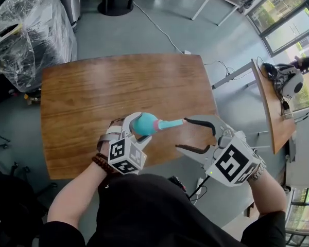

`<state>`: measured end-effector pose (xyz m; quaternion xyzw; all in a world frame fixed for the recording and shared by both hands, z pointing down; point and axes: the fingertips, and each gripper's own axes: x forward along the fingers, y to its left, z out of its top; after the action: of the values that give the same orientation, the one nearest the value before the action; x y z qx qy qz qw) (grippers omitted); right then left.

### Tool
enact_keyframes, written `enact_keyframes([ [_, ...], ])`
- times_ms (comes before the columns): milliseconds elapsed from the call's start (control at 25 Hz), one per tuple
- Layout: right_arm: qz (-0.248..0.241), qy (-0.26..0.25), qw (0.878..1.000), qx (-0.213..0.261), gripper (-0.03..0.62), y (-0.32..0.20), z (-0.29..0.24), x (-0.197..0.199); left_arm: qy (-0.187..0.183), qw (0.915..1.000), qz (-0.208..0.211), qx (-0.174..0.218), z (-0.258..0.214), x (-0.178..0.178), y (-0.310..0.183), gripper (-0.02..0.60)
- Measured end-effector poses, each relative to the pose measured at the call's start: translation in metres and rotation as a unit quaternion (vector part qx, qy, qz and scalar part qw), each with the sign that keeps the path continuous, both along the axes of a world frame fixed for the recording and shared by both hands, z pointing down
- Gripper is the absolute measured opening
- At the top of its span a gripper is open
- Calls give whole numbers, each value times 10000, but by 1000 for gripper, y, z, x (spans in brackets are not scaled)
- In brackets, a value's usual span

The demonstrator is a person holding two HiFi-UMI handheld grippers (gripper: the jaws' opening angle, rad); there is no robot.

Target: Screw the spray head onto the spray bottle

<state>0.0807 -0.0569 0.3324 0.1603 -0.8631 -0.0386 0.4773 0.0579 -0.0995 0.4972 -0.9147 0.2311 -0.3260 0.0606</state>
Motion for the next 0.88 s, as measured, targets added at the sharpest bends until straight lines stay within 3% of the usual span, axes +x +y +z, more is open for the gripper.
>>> enact_keyframes([
  [80,-402,243,9979,439,279,-7,7,-6,-6,9999,110,12,-1,3,4,385],
  [160,-748,522,9949,434,272,-5,24,-9,6,9997,236,26,-4,7,9,385],
  [240,-1017,728,9913,403,226,-3,39,-11,0,9994,354,57,-8,11,12,385],
  [480,-1360,591,9885,304,159,1,56,-16,-151,9978,649,66,-6,17,22,385],
  [520,-1382,598,9881,310,124,2,56,-16,-197,9975,678,54,-5,17,23,385],
  [640,-1490,613,9862,370,124,3,61,-14,-369,9966,735,4,-1,18,24,385],
  [760,-1630,1057,9791,604,121,3,65,-10,-642,9949,781,-20,3,17,25,385],
  [880,-1938,1661,9620,969,121,3,73,-7,-940,9925,771,-115,10,15,25,385],
])
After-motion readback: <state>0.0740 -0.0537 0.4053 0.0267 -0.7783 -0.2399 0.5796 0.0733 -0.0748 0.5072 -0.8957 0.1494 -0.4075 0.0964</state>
